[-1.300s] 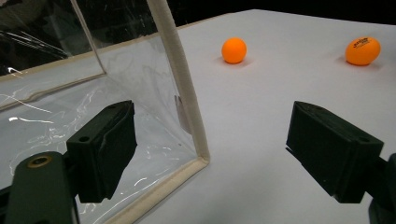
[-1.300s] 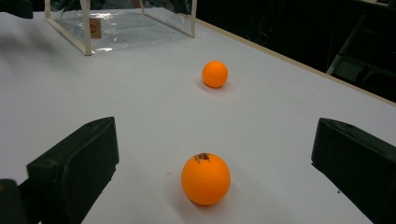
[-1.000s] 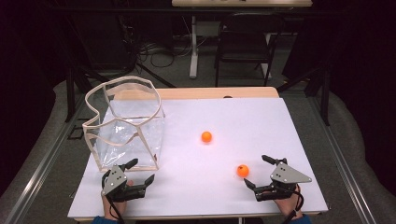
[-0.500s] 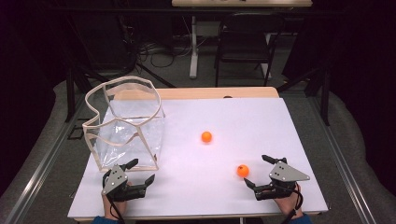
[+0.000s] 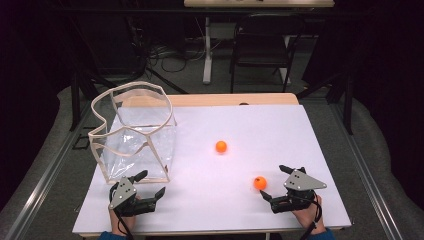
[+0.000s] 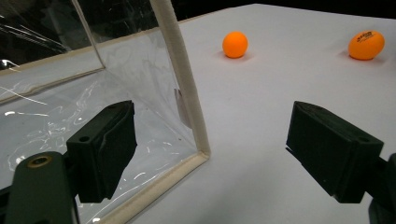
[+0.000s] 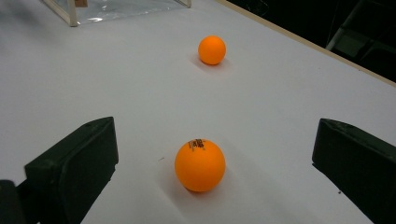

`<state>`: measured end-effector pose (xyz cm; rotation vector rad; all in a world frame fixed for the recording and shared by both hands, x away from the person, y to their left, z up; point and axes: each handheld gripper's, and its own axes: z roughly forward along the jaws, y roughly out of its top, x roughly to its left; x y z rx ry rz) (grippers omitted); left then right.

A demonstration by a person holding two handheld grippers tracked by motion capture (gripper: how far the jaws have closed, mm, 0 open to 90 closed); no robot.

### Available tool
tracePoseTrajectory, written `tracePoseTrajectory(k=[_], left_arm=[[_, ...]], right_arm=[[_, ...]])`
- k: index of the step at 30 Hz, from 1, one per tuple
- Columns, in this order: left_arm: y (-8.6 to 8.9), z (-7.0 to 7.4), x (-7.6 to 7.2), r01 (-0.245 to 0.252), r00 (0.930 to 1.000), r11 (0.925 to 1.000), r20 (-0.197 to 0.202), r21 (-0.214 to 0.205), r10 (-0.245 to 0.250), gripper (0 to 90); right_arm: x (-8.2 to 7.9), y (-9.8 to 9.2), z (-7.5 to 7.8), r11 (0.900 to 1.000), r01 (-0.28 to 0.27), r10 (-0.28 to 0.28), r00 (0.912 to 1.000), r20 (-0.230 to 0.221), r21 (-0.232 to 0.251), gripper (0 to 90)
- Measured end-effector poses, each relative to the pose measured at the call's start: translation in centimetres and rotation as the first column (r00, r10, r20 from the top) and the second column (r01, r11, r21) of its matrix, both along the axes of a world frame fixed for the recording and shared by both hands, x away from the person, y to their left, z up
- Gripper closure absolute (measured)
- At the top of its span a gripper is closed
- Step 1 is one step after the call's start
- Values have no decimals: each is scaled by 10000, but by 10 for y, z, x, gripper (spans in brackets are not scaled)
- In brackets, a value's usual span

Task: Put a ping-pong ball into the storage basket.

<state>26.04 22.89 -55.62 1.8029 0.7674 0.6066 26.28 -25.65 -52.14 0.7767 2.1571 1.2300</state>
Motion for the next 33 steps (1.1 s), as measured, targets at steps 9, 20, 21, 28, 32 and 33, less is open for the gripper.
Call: tracePoseTrajectory(k=[9,20,21,28,32,33], left_arm=[[0,0,-1,-71,9999,10000,87,-22,71,159],[-1,-1,0,15,10000,10000,33,84,-15,159],[-1,-1,0,22,10000,10000,21,77,-22,159],[0,0,0,75,9999,10000,89,50,-76,159],[-1,0,0,61,9999,9999,80,95,-62,159],[-1,0,0,50,9999,9999,86,117,-51,159]], right_arm=[[7,6,0,9989,-256,220,9956,-910,-387,0],[13,10,6,9985,-202,135,9915,-1293,-508,0],[14,10,7,9985,-199,128,9903,-1386,-503,0],[20,13,8,9969,-290,155,9833,-1812,-725,0],[23,14,10,9964,-342,182,9800,-1981,-774,0],[24,15,10,9958,-359,183,9792,-2020,-839,0]])
